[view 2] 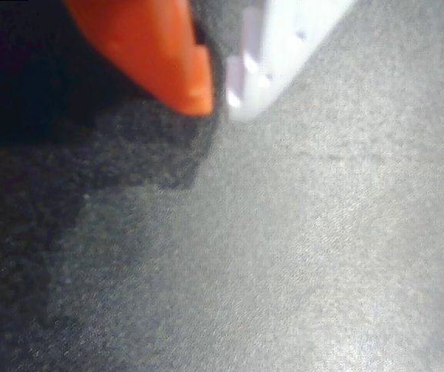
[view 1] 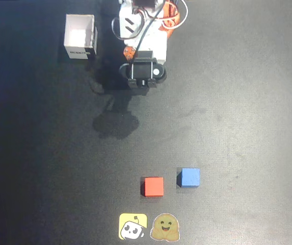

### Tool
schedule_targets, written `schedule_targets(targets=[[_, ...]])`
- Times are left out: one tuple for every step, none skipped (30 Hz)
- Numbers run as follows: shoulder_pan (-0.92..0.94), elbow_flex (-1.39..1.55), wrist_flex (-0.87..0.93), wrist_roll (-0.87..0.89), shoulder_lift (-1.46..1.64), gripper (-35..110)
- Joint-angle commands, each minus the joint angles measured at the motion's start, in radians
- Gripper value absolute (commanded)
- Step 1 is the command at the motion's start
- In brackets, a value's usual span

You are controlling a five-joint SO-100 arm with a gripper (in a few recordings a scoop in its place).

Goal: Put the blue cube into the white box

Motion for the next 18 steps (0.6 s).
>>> schedule_targets(targets=[[-0.011, -0.003, 0.003, -0.005, 0.005, 0], [-0.011, -0.003, 0.003, -0.005, 0.005, 0], [-0.011, -0.003, 0.003, -0.003, 0.005, 0], [-0.008, -0.003, 0.003, -0.003, 0.005, 0], [-0.005, -0.003, 0.003, -0.003, 0.005, 0], [-0.005, -0.003, 0.003, -0.005, 0.005, 0], [-0.005, -0.003, 0.003, -0.005, 0.005, 0], [-0.006, -0.003, 0.003, -0.005, 0.005, 0], [-0.008, -0.003, 0.003, -0.005, 0.005, 0], [-0.009, -0.003, 0.003, -0.005, 0.005, 0], [-0.011, -0.003, 0.003, -0.005, 0.005, 0], [-0.011, -0.003, 0.003, -0.005, 0.005, 0], [-0.011, -0.003, 0.003, -0.005, 0.005, 0], [-0.011, -0.003, 0.003, -0.005, 0.005, 0], [-0.011, -0.003, 0.003, -0.005, 0.005, 0], [-0.011, -0.003, 0.003, -0.005, 0.005, 0], [-0.011, -0.003, 0.003, -0.005, 0.005, 0], [-0.011, -0.003, 0.003, -0.005, 0.005, 0]])
